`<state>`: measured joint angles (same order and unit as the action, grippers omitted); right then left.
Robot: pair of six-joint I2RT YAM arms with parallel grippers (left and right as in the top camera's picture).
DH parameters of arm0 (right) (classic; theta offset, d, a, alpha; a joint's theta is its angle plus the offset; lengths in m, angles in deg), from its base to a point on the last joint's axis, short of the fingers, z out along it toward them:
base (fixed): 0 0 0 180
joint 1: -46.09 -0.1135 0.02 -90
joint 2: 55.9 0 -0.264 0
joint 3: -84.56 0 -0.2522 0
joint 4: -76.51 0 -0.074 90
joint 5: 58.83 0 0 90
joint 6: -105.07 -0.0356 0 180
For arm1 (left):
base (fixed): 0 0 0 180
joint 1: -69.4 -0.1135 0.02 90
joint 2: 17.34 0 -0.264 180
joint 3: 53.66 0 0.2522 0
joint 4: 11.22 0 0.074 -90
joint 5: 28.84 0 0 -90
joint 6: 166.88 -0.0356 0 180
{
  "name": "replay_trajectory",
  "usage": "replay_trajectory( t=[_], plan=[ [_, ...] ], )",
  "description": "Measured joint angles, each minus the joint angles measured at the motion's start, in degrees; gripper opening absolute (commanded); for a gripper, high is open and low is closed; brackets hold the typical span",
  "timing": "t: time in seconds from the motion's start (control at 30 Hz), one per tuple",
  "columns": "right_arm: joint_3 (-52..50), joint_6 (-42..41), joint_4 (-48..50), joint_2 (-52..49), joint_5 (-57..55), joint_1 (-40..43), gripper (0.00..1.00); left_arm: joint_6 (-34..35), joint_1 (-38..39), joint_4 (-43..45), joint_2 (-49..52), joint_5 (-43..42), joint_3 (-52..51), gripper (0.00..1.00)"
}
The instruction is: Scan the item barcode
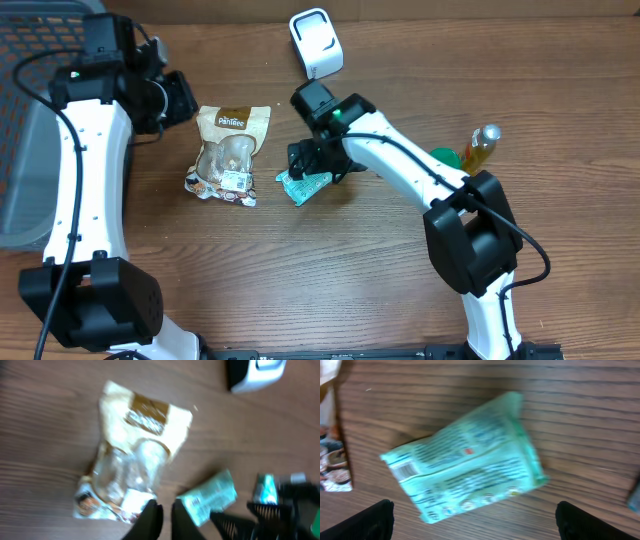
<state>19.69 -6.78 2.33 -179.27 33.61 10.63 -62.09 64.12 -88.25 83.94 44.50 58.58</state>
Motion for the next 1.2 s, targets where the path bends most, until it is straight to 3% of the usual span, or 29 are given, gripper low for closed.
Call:
replay_trajectory(
  t=[0.03, 0.07, 0.1, 0.13, 0.5, 0.7, 1.2],
  plan=[
    [0.0, -0.07, -0.33, 0.0, 0.52, 0.83, 0.99, -0.02, 0.81, 0.0, 0.0, -0.57, -0.79, 0.14],
    [0.0, -0.13, -0.74, 0.0, 1.2, 1.92, 0.98, -0.13, 1.73, 0.04, 0.0, -0.96, -1.75, 0.29],
    [0.0, -0.17, -1.01, 0.0, 1.84, 2.71, 0.97, -0.28, 2.99, 0.24, 0.0, -1.29, -3.19, 0.27],
    [0.0, -0.09, -1.22, 0.0, 2.73, 3.87, 0.96, -0.09, 4.22, 0.72, 0.0, -1.62, -4.55, 0.04],
    [0.0, 4.31, -1.64, 0.0, 13.99, 12.61, 0.63, -0.31, 15.82, 14.86, 0.11, -2.4, -18.62, 0.04],
    [-0.15, 5.88, 0.04, 0.0, 16.76, 12.48, 0.63, 0.81, 19.58, 22.49, 0.17, -0.61, -24.76, 0.04],
    [-9.09, 6.69, 11.85, 0.0, 17.73, 12.48, 0.65, 5.25, 20.2, 28.28, 11.8, 2.08, -26.49, 0.04]
  ],
)
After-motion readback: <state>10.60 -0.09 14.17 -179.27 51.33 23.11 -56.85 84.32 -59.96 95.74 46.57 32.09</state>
